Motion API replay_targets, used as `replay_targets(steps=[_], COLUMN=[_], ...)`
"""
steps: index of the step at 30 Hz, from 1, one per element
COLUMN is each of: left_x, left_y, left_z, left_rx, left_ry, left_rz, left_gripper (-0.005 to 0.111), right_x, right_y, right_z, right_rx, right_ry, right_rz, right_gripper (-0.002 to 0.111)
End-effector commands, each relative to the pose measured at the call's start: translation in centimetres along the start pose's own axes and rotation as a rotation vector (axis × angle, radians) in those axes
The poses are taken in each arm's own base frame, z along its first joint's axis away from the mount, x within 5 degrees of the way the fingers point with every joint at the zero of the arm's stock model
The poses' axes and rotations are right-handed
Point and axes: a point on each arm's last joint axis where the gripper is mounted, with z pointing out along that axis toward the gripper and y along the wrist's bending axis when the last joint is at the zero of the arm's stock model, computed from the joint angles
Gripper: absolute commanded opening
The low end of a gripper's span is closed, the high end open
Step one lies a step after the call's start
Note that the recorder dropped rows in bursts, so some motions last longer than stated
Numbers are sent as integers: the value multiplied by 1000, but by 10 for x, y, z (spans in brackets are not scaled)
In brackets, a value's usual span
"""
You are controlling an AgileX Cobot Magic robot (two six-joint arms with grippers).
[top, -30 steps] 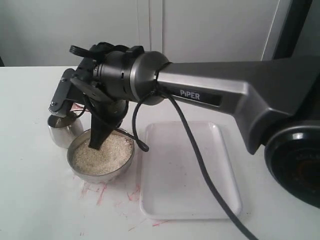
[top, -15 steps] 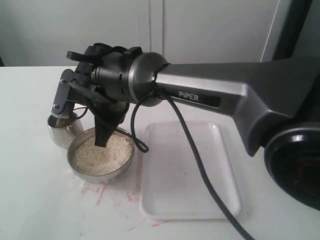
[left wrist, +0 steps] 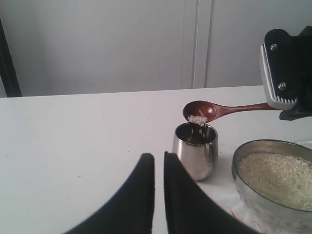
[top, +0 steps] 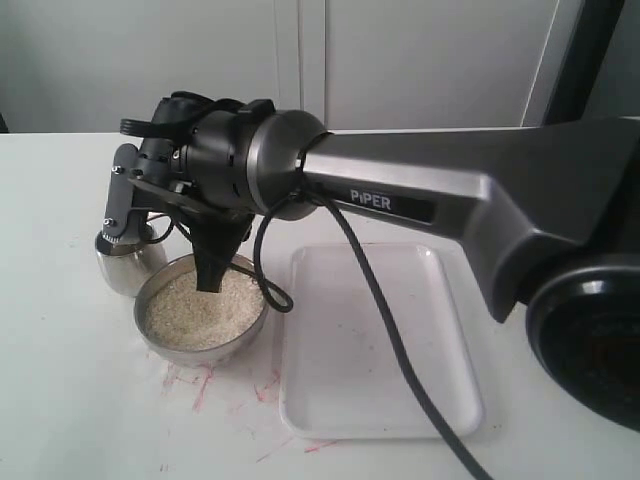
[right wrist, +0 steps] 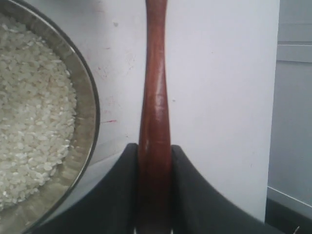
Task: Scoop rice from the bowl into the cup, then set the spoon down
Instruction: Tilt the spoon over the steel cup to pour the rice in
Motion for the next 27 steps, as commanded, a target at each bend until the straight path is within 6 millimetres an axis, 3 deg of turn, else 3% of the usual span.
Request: replay_targets(steps=[1,27], left_x=[-2,-2], left_y=[0,0], left_z=[0,0], left_rx=[2,2], left_ry=[-12,-12], left_rz=[-6,-6], left_gripper=[14,14], right_x=[-2,-8], right_y=[-1,4], right_z=[-5,-16], right_rx=[24,118], right_ry=[4,61], right_rz=[-27,-142], right_gripper=[0,0])
